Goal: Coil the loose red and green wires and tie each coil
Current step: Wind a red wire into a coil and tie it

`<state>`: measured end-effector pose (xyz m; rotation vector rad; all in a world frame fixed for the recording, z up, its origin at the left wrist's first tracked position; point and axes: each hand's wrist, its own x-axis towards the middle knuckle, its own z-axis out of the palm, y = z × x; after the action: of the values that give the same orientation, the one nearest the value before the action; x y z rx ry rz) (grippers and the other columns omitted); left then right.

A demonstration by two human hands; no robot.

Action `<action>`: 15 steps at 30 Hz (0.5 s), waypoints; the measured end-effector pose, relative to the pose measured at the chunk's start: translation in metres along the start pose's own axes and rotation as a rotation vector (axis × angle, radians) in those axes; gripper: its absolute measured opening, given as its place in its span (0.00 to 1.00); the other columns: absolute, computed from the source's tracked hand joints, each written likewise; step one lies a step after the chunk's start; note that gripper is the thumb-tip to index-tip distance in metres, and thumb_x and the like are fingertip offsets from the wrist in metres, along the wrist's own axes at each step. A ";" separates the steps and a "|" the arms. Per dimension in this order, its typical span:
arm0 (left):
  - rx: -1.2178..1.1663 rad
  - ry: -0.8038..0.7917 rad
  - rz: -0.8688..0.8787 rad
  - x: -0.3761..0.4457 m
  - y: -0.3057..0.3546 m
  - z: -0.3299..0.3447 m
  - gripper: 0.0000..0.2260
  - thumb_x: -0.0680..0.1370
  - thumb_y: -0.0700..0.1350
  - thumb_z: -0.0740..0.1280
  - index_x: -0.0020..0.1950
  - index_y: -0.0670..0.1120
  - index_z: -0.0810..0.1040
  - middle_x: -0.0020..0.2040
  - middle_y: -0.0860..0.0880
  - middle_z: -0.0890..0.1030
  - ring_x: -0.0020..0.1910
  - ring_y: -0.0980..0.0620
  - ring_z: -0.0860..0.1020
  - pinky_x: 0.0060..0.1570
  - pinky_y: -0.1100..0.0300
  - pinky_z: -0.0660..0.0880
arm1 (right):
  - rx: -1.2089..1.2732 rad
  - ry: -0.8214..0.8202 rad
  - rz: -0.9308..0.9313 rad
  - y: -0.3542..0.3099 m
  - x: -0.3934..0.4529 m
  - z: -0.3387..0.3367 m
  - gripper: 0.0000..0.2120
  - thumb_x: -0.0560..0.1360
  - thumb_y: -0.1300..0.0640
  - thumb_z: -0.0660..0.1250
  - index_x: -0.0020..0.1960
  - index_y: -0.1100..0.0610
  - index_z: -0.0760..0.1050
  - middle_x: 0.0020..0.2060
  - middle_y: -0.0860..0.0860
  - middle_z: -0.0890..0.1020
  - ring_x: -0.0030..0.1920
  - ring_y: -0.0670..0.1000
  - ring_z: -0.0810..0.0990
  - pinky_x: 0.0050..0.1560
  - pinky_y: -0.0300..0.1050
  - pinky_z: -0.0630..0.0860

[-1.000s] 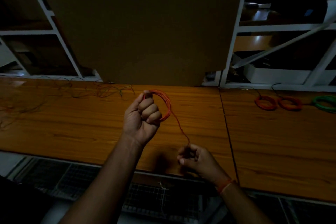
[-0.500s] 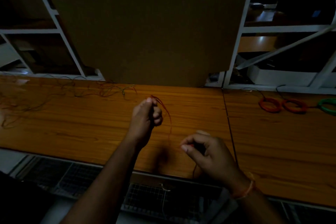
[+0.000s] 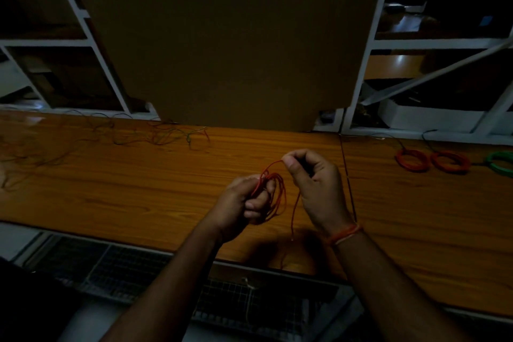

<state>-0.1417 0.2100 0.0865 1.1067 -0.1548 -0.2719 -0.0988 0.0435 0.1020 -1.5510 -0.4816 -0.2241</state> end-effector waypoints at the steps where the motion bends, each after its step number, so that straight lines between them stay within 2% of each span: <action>1: -0.074 -0.021 -0.015 0.000 0.000 -0.001 0.12 0.82 0.50 0.60 0.49 0.42 0.75 0.27 0.52 0.59 0.23 0.56 0.55 0.24 0.66 0.58 | 0.020 0.000 0.019 0.003 0.000 0.000 0.05 0.81 0.57 0.68 0.47 0.53 0.80 0.39 0.43 0.80 0.42 0.45 0.78 0.44 0.45 0.74; 4: -0.278 -0.081 -0.078 0.000 0.001 -0.004 0.13 0.81 0.53 0.61 0.48 0.43 0.74 0.28 0.54 0.58 0.24 0.57 0.55 0.22 0.65 0.60 | 0.043 -0.003 0.081 0.014 -0.002 0.001 0.06 0.82 0.55 0.66 0.46 0.51 0.79 0.38 0.43 0.78 0.39 0.45 0.75 0.41 0.45 0.72; 8: -0.279 -0.078 -0.061 0.002 0.005 -0.003 0.11 0.82 0.50 0.60 0.46 0.44 0.73 0.28 0.54 0.58 0.24 0.57 0.54 0.22 0.65 0.57 | 0.060 -0.084 0.232 0.026 -0.008 0.007 0.08 0.84 0.51 0.62 0.47 0.50 0.76 0.38 0.49 0.75 0.38 0.50 0.73 0.38 0.50 0.71; 11: -0.260 -0.093 -0.083 0.003 0.008 -0.001 0.12 0.83 0.50 0.58 0.45 0.45 0.74 0.27 0.55 0.61 0.24 0.57 0.54 0.23 0.64 0.55 | 0.092 -0.108 0.295 0.032 -0.012 0.010 0.09 0.83 0.46 0.60 0.52 0.48 0.77 0.45 0.50 0.82 0.44 0.51 0.79 0.45 0.52 0.75; 13: -0.274 -0.105 -0.112 0.005 0.009 0.001 0.12 0.83 0.50 0.59 0.44 0.46 0.75 0.27 0.55 0.60 0.24 0.57 0.55 0.23 0.63 0.54 | 0.045 -0.117 0.285 0.033 -0.014 0.011 0.16 0.83 0.41 0.57 0.58 0.47 0.79 0.53 0.49 0.83 0.54 0.51 0.81 0.55 0.54 0.77; 15: -0.297 -0.106 -0.130 0.005 0.008 0.003 0.11 0.82 0.50 0.60 0.44 0.47 0.75 0.28 0.55 0.58 0.24 0.57 0.54 0.23 0.64 0.54 | -0.017 -0.143 0.285 0.032 -0.019 0.011 0.22 0.81 0.33 0.55 0.58 0.46 0.79 0.54 0.48 0.81 0.56 0.51 0.80 0.59 0.54 0.76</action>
<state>-0.1362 0.2094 0.0948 0.8083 -0.1316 -0.4554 -0.1036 0.0516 0.0647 -1.6385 -0.3647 0.1025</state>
